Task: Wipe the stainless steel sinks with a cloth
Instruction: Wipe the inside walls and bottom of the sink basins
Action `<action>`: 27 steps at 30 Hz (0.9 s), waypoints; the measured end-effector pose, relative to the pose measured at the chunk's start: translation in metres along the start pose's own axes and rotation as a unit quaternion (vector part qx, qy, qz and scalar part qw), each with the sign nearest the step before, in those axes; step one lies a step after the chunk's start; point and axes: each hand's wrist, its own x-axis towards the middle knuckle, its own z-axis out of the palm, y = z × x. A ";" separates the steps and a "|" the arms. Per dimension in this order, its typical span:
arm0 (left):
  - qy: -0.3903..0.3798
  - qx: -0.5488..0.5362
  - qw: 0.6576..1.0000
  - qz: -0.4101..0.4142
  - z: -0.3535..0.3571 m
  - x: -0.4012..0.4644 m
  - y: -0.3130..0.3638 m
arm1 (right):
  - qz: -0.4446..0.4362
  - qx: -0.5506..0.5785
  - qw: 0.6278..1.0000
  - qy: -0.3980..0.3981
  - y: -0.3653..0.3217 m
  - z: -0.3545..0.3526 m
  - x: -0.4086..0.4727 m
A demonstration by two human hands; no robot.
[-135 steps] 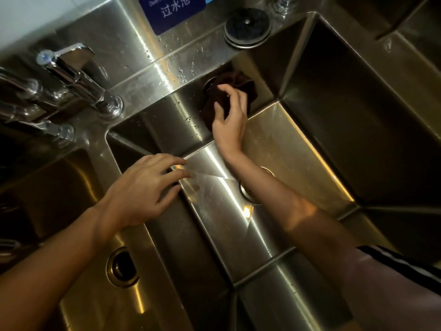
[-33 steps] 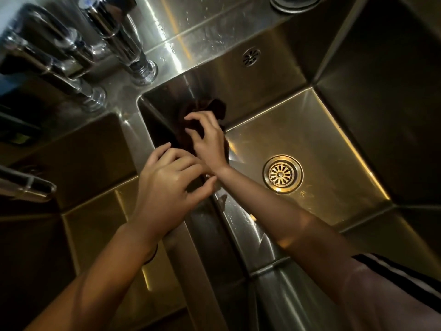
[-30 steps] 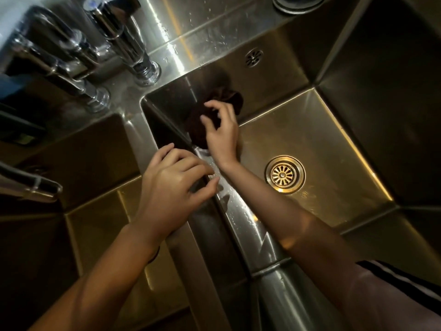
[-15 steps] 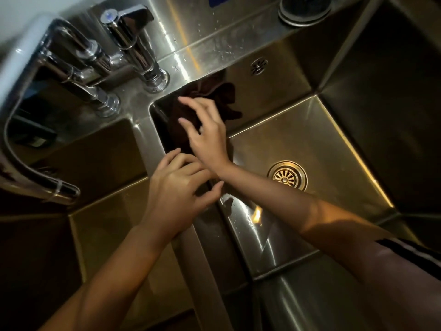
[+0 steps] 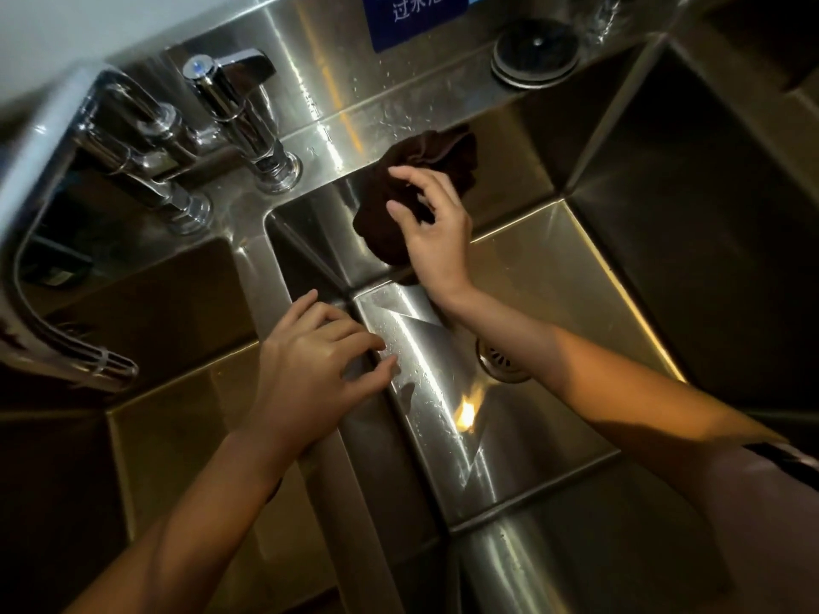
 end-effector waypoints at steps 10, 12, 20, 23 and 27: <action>0.004 0.009 1.000 0.017 0.003 0.000 -0.001 | -0.047 0.006 0.982 -0.181 -0.007 0.057 -0.047; 0.009 0.008 1.000 0.019 0.003 0.000 -0.001 | -0.063 0.011 0.978 -0.197 0.002 0.059 -0.049; -0.001 0.016 1.000 0.009 0.004 -0.001 -0.002 | 0.055 -0.168 0.942 -0.284 0.082 0.028 -0.061; 0.000 0.014 1.000 0.003 0.005 -0.001 -0.003 | 0.084 -0.248 0.915 -0.308 0.110 -0.003 -0.050; 0.000 0.013 1.000 0.000 0.005 -0.001 -0.004 | 0.050 -0.333 0.866 -0.369 0.121 -0.031 -0.027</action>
